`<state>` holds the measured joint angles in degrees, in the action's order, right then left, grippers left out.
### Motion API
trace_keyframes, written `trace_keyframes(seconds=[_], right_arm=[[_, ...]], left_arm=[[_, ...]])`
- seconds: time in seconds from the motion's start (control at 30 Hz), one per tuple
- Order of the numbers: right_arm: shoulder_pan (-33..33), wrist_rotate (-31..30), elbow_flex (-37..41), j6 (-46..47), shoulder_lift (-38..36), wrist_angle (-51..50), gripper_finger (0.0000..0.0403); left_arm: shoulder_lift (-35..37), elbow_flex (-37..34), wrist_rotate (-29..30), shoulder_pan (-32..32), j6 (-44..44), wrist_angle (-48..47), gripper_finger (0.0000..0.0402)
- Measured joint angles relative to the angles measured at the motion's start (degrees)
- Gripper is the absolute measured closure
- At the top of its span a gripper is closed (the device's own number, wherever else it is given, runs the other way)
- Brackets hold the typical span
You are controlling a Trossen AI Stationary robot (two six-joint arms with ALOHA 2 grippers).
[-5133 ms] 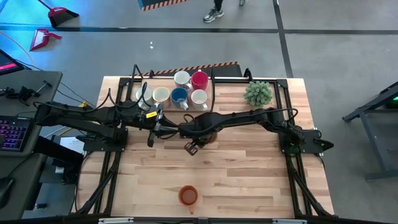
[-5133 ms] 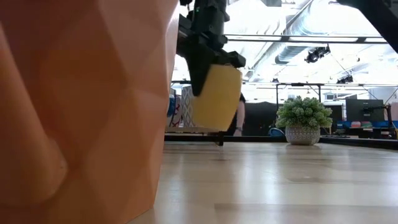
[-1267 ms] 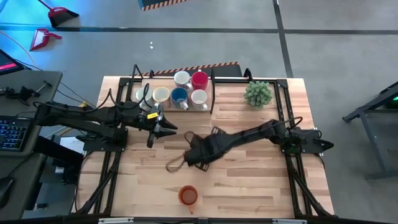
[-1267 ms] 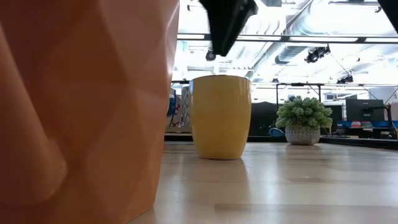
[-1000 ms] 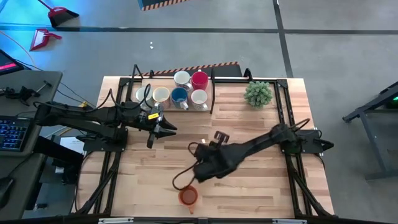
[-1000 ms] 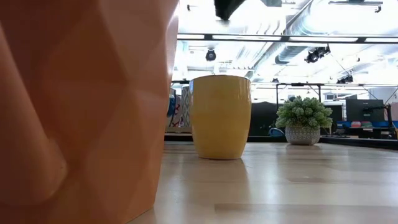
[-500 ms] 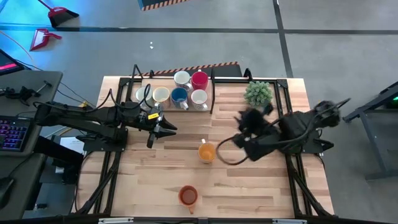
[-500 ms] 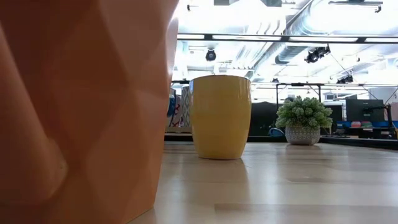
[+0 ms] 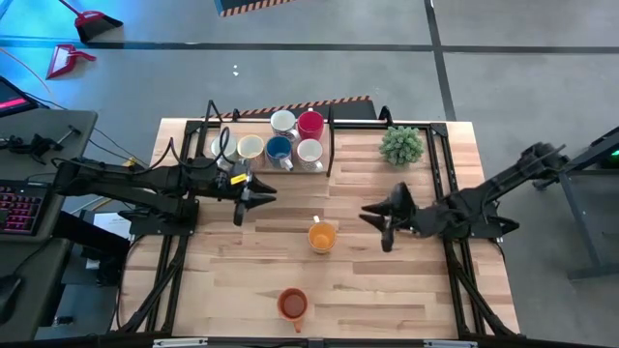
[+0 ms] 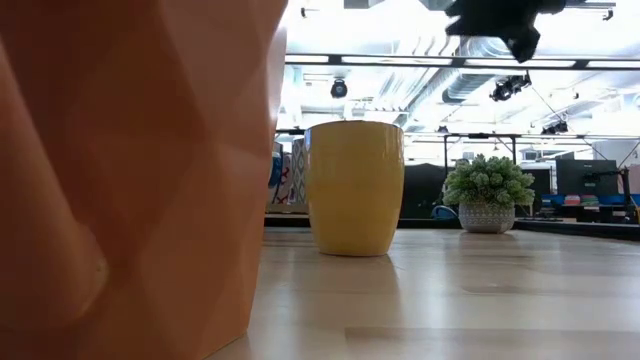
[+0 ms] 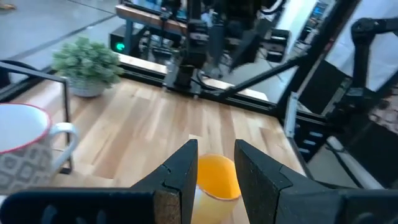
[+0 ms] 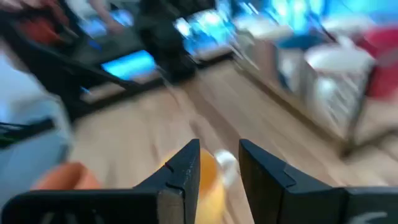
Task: Place coffee mugs
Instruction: Put the yellow mug on the shelf
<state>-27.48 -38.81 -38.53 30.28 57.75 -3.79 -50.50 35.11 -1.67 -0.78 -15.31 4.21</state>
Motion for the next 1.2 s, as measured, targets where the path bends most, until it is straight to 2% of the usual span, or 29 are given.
trace_keyframes(seconds=[0.1, 0.17, 0.27, 0.37, 0.5, 0.67, 0.83, 0.93, 1.03, 1.2], right_arm=[[0.7, 2.7, 6.8, -8.9, -3.0, 14.5, 0.0304], [1.2, 3.4, 9.3, -13.5, -4.4, 18.7, 0.0304], [1.7, 4.6, 10.2, -18.5, -6.0, 19.6, 0.0304], [2.6, 5.0, 9.8, -19.4, -6.1, 19.4, 0.0304], [4.5, 6.7, 8.5, -18.5, -6.1, 19.4, 0.0304], [8.5, 12.9, 7.2, -14.1, -6.1, 18.7, 0.0304], [11.9, 14.6, 3.1, -9.1, -4.5, 7.3, 0.0304], [12.9, 18.4, -1.6, -7.1, -1.2, -1.9, 0.0304], [13.0, 19.1, -5.6, -7.5, 2.6, -9.3, 0.0304], [13.9, 23.0, -9.2, -5.2, 9.0, -12.4, 0.0304]], left_arm=[[0.0, 0.0, 1.1, 0.0, 0.1, 0.2, 0.0308], [0.0, 0.0, 2.0, 0.0, 0.9, 0.8, 0.0308], [0.0, 0.0, 2.4, 0.0, 0.8, 2.0, 0.0308], [0.0, 0.0, 2.4, 0.0, 2.5, 3.0, 0.0308], [0.0, 0.0, 2.4, 0.0, 3.4, 3.5, 0.0308], [0.0, 0.0, 2.6, 0.0, 1.8, 3.4, 0.0308], [0.0, 0.0, 3.0, 0.0, 2.0, 3.3, 0.0308], [0.0, 0.0, 2.9, 0.0, 2.0, 3.3, 0.0308], [0.0, 0.0, 2.6, 0.0, 2.3, 2.6, 0.0308], [-0.1, 0.0, 3.6, 0.0, 3.9, 2.5, 0.0308]])
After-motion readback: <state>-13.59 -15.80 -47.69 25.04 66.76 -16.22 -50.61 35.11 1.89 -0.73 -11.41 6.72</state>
